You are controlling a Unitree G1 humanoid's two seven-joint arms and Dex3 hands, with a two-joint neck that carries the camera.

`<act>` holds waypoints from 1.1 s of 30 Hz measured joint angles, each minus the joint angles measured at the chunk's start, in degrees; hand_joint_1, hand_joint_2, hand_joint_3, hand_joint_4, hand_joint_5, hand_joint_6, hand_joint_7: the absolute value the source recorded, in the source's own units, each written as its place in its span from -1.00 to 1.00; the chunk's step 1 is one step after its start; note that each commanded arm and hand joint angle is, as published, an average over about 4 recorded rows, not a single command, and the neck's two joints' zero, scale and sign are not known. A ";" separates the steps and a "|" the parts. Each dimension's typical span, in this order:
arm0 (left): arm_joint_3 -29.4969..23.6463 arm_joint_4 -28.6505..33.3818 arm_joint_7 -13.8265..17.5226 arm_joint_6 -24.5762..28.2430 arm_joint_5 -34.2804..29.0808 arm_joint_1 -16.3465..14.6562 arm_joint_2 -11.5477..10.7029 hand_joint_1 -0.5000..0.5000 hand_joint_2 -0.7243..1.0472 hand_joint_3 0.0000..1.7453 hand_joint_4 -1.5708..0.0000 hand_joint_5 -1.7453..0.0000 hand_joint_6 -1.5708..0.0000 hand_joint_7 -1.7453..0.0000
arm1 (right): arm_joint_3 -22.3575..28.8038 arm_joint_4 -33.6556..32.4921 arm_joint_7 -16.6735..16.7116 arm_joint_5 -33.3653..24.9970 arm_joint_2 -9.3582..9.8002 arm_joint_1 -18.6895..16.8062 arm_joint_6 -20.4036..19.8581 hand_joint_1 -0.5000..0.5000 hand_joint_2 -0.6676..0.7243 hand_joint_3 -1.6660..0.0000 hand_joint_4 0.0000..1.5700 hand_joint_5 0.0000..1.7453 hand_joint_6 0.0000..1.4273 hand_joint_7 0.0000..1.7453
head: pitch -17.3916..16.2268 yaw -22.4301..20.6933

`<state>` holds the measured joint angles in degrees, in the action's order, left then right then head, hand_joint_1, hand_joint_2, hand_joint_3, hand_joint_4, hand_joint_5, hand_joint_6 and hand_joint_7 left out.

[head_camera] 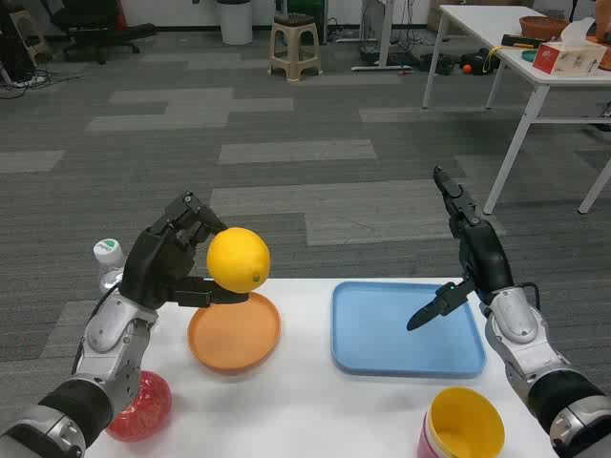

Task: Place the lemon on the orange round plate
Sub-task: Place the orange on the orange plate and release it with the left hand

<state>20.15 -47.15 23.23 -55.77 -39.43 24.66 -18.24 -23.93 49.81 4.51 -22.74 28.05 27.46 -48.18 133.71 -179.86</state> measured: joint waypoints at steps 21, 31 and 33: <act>0.54 0.00 -0.16 0.81 0.00 -0.37 -0.01 1.00 0.50 -0.95 0.81 -1.00 -0.07 -0.92 | 1.81 -0.01 0.04 -0.03 -1.36 -1.13 0.00 -0.92 0.27 1.00 -0.96 -1.00 -1.00 -1.00 | -2.82 0.50; 0.54 -4.81 -0.24 1.38 0.12 -0.62 0.02 1.00 0.50 -0.90 0.81 -1.00 -0.12 -0.92 | 1.93 -0.27 0.04 -0.03 -1.36 -1.60 0.01 -0.92 0.27 1.00 -0.96 -1.00 -1.00 -1.00 | -3.23 0.39; 0.56 -7.37 -0.26 1.78 0.21 -0.74 0.11 1.00 0.50 -0.90 0.81 -1.00 -0.13 -0.92 | 1.93 -0.28 0.04 -0.03 -1.36 -1.79 0.01 -0.92 0.27 1.00 -0.96 -1.00 -1.00 -1.00 | -3.33 0.41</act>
<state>20.70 -54.52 22.97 -53.99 -39.21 23.91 -18.14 -22.00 49.53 4.55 -22.77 26.68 25.67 -48.16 130.38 -179.46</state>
